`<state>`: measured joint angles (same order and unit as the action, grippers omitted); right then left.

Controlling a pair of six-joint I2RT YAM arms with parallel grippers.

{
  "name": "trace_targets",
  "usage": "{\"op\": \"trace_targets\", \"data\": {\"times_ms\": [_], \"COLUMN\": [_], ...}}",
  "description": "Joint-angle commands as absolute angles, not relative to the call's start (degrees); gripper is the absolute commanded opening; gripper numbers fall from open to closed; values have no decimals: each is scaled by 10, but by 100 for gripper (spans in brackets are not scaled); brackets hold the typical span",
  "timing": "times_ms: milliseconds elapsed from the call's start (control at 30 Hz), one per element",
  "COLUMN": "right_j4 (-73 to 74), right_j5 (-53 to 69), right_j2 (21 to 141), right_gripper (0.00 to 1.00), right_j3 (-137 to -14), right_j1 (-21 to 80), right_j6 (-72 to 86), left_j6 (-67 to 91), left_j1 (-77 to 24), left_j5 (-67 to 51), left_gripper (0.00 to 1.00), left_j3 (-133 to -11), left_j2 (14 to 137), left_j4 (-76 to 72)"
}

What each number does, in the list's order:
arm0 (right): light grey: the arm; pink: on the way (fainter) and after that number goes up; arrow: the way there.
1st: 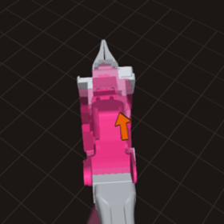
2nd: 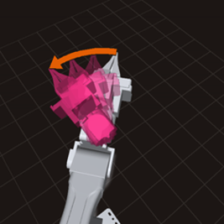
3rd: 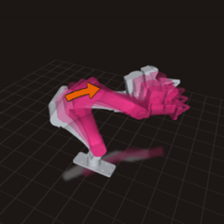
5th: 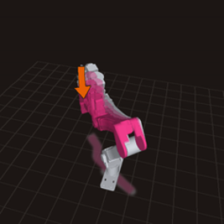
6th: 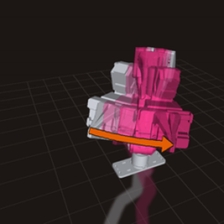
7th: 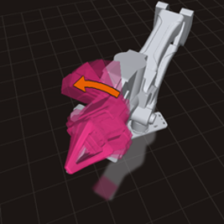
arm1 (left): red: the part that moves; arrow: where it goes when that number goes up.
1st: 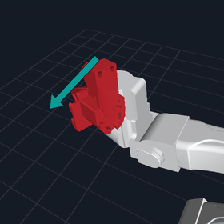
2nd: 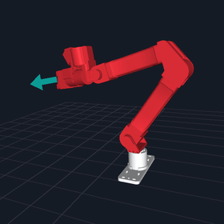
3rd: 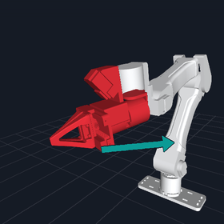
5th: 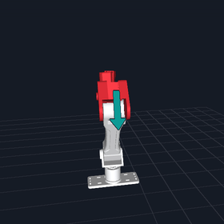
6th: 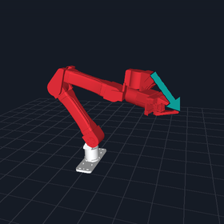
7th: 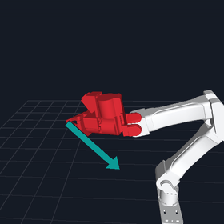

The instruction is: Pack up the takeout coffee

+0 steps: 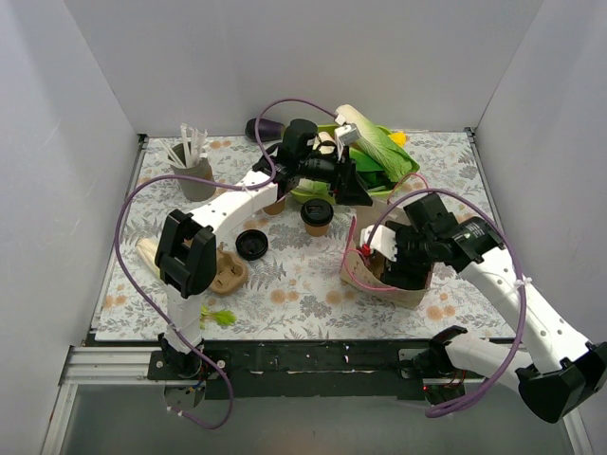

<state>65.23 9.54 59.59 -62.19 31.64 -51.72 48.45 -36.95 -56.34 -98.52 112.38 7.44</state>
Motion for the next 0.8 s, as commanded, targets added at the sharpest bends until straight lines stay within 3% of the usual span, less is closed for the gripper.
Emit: {"op": "trace_targets", "data": {"times_ms": [0,300,400,500,767], "right_j4": [602,630,632,623,609], "right_j5": [66,86,68,48,33], "right_j2": [571,594,591,586,619], "right_gripper": [94,92,92,92,93], "right_j3": [-708,-822,-827,-852,-936], "right_j1": [320,319,320,319,313], "right_j6": [-505,-454,-454,-441,-397], "left_j6": [497,497,448,337,-22], "left_j1": [-375,-360,-338,-313,-285], "left_j5": [-565,-534,-526,-511,-493], "left_gripper": [71,81,90,96,97], "left_j3": [-1016,-1054,-1053,-1045,-1040], "left_j2": [1112,1037,1009,993,1041], "left_j4": [61,53,107,208,497]}}
